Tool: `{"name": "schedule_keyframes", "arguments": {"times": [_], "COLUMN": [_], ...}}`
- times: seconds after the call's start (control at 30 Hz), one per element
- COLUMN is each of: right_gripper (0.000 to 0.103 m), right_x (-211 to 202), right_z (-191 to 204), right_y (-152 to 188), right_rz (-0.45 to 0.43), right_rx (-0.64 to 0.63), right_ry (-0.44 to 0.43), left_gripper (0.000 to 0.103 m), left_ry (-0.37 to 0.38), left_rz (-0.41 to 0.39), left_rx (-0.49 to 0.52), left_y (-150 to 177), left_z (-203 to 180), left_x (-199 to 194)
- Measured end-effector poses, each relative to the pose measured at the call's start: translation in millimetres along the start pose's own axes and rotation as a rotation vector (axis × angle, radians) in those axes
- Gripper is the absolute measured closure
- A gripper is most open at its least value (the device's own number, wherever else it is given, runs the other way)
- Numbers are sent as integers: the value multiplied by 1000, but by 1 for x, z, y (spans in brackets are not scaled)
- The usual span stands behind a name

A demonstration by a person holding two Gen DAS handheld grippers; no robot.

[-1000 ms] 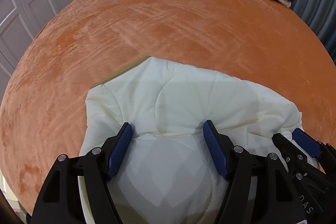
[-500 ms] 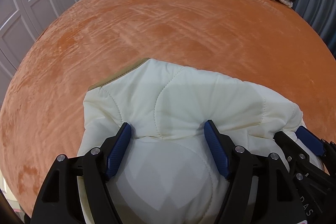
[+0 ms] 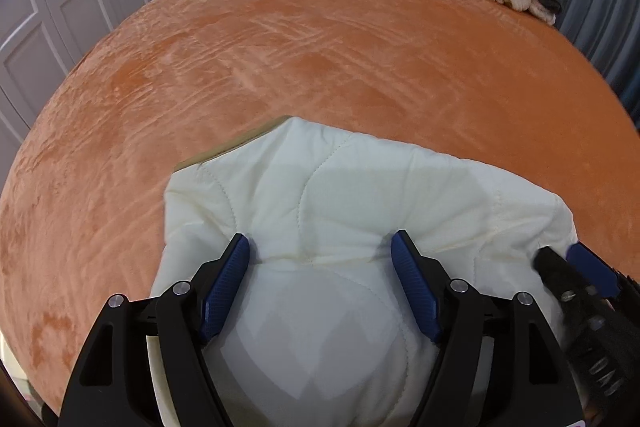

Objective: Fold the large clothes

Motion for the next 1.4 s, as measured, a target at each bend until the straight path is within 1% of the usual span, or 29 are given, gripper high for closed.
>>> {"name": "schedule_keyframes", "arguments": {"times": [0.07,0.13,0.2,0.23,0.27,0.33,0.43,0.53,0.73,0.87,0.93,1.0,1.03,1.07,1.1,1.13,1.17,1.2,1.3,1.33,1.4], "right_gripper": [54,54,61,70,74,76,77,77,76,75,75,73,67,56,47,33,31,31,27,26,25], "right_x": [-26,-49,-72,-78,-85,-92,-87,-76,-62,-57,-59,-67,-72,-77,-85,-89,-91,-93,-84,-80,-63], "right_z": [-11,-21,-30,-32,-33,-33,-33,-32,-27,-25,-28,-31,-36,-41,-48,-53,-59,-63,-84,-85,-89], "right_y": [2,10,25,31,39,53,72,84,93,98,97,93,90,89,87,86,86,87,94,97,107], "right_rz": [-16,-16,-2,9,28,60,125,162,177,160,151,149,148,147,143,143,149,159,249,276,365], "right_rx": [40,42,32,21,4,-24,-45,-57,-77,-91,-87,-59,-40,-20,7,23,36,46,133,159,230], "right_ry": [-33,-43,-64,-75,-83,-93,-93,-84,-72,-65,-75,-99,-115,-134,-151,-149,-151,-159,-250,-276,-353], "left_gripper": [33,33,33,34,34,36,37,36,35,35,34,34,34,34,34,34,34,34,32,32,32], "left_ry": [44,82,98,127,150,171,149,122,89,73,72,90,112,134,163,193,217,260,327,340,368], "left_rz": [-17,-28,-32,-23,-10,0,45,42,42,27,22,25,25,26,27,27,29,32,77,90,123], "left_rx": [-30,-31,-37,-49,-55,-45,-8,19,44,63,64,54,40,22,-9,-46,-75,-125,-239,-257,-287], "left_y": [5,13,24,32,40,55,78,95,105,110,110,107,105,103,101,100,99,99,101,101,104], "left_z": [7,10,13,13,13,10,2,-3,-4,-5,-5,-3,1,5,11,18,24,34,61,66,77], "left_x": [-25,-49,-71,-82,-90,-104,-107,-108,-100,-94,-93,-98,-103,-108,-115,-120,-124,-127,-124,-121,-113]}}
Point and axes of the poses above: each gripper's, at about its wrist camera, not at the fingertips, and x roughly the way its jaws point, z to its left, y to its underside, the point moved 2 cm from there along x, roughly the way its jaws point, and after that the axes turned 9 degrees about y, right-handed, at the moved point
